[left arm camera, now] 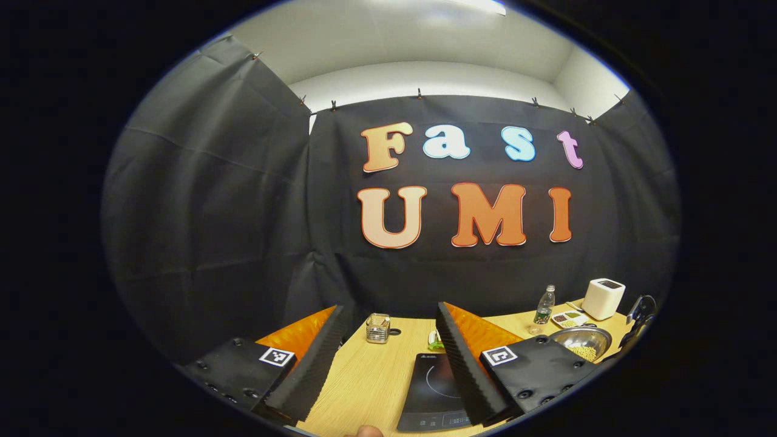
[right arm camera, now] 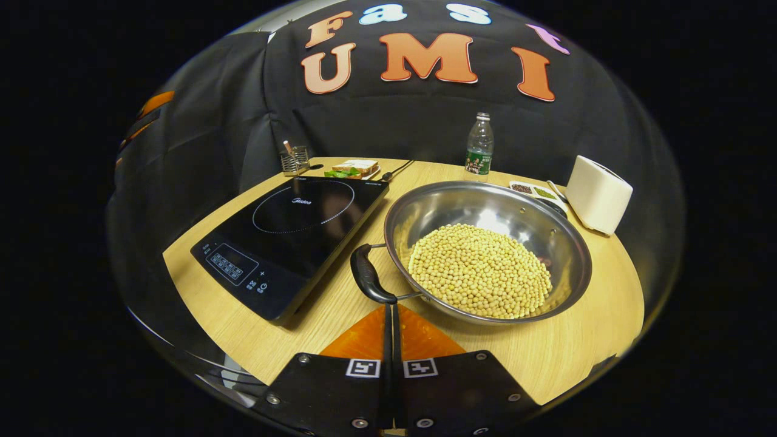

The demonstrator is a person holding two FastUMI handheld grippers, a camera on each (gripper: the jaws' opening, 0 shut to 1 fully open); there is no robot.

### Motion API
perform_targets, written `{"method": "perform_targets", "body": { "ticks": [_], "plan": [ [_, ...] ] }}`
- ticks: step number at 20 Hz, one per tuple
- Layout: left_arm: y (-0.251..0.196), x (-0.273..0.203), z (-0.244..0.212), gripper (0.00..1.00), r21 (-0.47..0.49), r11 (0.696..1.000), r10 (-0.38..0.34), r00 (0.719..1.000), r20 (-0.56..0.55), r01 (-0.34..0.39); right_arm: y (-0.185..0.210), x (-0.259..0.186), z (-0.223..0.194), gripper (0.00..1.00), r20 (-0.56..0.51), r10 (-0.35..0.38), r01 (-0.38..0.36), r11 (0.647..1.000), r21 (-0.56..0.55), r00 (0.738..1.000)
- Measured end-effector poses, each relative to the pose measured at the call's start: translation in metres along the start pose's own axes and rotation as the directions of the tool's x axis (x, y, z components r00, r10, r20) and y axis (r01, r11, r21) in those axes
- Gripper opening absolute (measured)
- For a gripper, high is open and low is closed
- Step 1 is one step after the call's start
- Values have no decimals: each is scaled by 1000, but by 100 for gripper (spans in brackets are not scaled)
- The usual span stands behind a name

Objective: First push the handle of the pot to place it horizontally, then grasp the pot with both hands and set it on the induction cooktop.

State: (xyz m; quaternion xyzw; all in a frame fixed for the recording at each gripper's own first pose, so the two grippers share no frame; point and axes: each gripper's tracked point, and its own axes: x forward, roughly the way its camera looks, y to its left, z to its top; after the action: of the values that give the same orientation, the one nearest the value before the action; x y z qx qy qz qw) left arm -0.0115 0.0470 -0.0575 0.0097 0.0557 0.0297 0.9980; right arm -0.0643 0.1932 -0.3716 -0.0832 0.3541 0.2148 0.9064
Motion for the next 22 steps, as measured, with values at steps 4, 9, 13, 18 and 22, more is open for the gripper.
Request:
{"method": "perform_targets", "body": {
  "ticks": [4, 9, 13, 18, 22],
  "plan": [
    [4, -2, -3, 96, 3, 1000, 2, 1000, -3, -2, 9, 11, 8, 0, 3, 13, -13, 1000, 18, 1000],
    [12, 1, -7, 96, -1, 1000, 14, 1000, -12, -14, 19, 24, 17, 0, 8, 26, -26, 998, 49, 1000],
    [17, 4, -12, 97, -6, 1000, 24, 999, -22, -24, 26, 37, 25, 0, 17, 38, -39, 995, 89, 999],
    [19, 4, -16, 98, -14, 1000, 21, 999, -32, -22, 33, 52, 35, 0, 30, 41, -45, 989, 139, 999],
    [16, 5, -20, 98, -20, 1000, 13, 999, -37, -14, 37, 62, 43, 0, 36, 39, -45, 985, 167, 999]
  ]
}}
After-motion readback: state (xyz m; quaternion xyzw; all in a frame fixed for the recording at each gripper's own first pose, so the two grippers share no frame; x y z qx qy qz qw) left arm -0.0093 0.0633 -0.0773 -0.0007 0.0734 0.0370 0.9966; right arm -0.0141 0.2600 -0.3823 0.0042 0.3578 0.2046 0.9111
